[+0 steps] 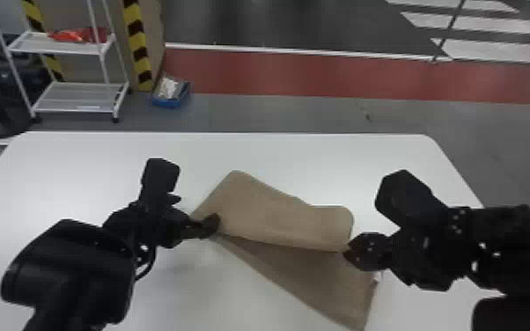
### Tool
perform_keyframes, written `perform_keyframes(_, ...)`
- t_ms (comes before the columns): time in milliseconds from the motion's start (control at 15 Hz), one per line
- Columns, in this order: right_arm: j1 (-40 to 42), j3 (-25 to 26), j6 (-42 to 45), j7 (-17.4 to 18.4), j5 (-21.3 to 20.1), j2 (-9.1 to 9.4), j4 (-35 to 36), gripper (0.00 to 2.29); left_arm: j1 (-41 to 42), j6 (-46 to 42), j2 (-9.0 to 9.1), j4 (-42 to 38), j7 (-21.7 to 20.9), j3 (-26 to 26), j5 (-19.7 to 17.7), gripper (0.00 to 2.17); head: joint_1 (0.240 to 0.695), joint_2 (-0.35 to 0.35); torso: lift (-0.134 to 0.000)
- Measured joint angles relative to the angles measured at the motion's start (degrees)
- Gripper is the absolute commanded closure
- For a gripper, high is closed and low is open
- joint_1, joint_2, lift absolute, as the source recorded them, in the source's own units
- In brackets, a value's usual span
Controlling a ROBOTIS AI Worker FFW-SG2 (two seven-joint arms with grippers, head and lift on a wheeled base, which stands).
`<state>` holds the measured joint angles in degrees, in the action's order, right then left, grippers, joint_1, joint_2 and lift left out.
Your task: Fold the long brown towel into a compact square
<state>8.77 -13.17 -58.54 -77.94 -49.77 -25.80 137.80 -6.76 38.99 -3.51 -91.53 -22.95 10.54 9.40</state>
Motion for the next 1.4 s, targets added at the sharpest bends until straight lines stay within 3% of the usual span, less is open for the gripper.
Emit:
perform_keyframes(600, -0.02, -1.99, 1.45, -0.02, 0.61, 0.04, -1.90, 1.54, -0.53, 0.06, 0.26, 0.20, -0.21, 0.22, 0.09, 0.10, 0.695, -0.091, -0.124)
perform_keyframes(933, -0.25, -5.74, 1.45, -0.01, -0.15, 0.36, -4.24, 1.53, -0.53, 0.05, 0.27, 0.19, -0.33, 0.19, 0.09, 0.10, 0.695, -0.077, -0.124)
perform_keyframes(1200, -0.47, -8.53, 0.56, -0.01, 2.26, 1.15, -5.22, 1.53, -0.51, 0.17, 0.32, 0.12, -0.41, 0.23, 0.09, 0.10, 0.695, -0.043, -0.124)
perform_keyframes(1267, -0.53, -8.03, 0.37, -0.01, 3.35, 1.36, -5.11, 1.34, -0.45, 0.23, 0.32, 0.12, -0.42, 0.26, 0.09, 0.10, 0.695, -0.040, -0.124)
perform_keyframes(1400, -0.59, -7.34, -0.23, -0.02, 5.01, 1.59, -4.84, 0.12, -0.32, 0.33, 0.32, 0.12, -0.43, 0.27, 0.17, 0.10, 0.695, -0.038, -0.124)
